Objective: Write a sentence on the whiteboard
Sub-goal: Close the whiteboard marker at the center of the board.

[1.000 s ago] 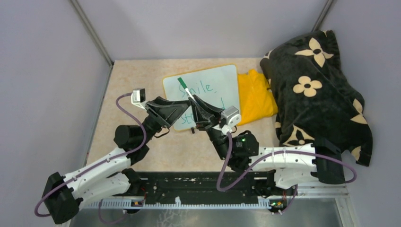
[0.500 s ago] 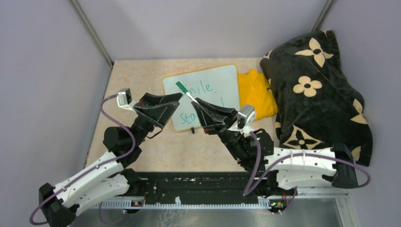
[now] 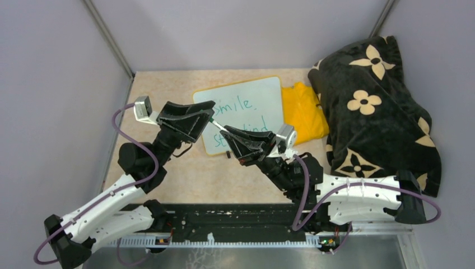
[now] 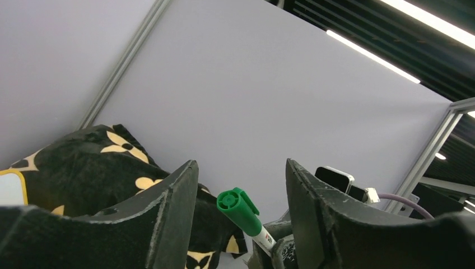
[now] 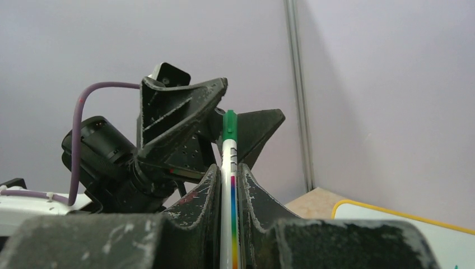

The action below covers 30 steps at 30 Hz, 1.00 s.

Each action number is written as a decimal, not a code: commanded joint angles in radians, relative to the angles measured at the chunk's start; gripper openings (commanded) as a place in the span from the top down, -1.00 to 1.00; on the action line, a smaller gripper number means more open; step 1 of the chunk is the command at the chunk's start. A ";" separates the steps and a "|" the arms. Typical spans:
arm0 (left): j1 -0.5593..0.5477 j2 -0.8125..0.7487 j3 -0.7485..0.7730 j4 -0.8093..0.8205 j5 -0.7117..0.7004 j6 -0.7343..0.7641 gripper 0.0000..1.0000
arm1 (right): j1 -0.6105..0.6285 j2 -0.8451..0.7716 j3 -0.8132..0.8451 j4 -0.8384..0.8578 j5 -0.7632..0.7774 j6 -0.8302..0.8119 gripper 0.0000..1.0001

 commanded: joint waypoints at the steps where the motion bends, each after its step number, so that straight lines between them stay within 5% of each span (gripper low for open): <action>1: -0.001 -0.004 -0.006 0.019 0.025 0.007 -0.14 | -0.003 -0.005 0.009 0.022 -0.012 0.020 1.00; 10: -0.001 -0.003 -0.024 0.025 0.033 -0.017 0.49 | -0.002 0.011 0.012 0.033 0.010 0.009 1.00; 14: 0.000 0.017 -0.021 0.028 0.070 -0.036 1.00 | -0.002 0.023 0.026 0.030 0.015 0.000 1.00; 23: -0.001 0.149 0.019 0.019 0.290 -0.151 1.00 | -0.004 0.065 0.060 0.053 0.039 -0.025 1.00; 27: -0.002 0.149 -0.049 0.121 0.250 -0.193 0.99 | -0.004 0.070 0.070 0.052 0.035 -0.041 1.00; 30: -0.001 0.089 -0.106 0.141 0.143 -0.183 0.12 | -0.004 0.054 0.061 0.041 0.038 -0.045 1.00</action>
